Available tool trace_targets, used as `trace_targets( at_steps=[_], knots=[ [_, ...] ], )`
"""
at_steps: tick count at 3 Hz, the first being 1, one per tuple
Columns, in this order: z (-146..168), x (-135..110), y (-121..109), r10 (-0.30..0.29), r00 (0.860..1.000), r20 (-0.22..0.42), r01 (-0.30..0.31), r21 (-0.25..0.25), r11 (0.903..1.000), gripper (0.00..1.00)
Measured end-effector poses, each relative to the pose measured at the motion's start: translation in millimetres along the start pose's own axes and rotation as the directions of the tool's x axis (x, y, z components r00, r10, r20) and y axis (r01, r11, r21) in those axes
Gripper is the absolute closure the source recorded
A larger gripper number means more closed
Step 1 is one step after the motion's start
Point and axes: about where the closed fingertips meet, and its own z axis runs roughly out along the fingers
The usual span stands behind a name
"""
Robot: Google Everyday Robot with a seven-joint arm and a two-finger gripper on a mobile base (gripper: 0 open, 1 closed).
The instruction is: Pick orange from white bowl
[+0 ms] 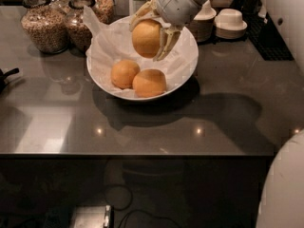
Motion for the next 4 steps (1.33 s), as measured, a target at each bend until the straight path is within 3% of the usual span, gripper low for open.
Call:
trace_targets(
  at_steps=[2, 3, 4],
  knots=[
    [4.6, 0.9, 3.4, 0.022, 1.000, 0.010, -0.022, -0.015, 0.9996, 1.00],
    [4.6, -30.5, 18.7, 0.038, 0.992, 0.118, -0.037, -0.016, 0.9992, 1.00],
    [-2.7, -80.3, 33.6, 0.040, 0.969, 0.243, -0.048, 0.029, 0.9984, 1.00]
  ],
)
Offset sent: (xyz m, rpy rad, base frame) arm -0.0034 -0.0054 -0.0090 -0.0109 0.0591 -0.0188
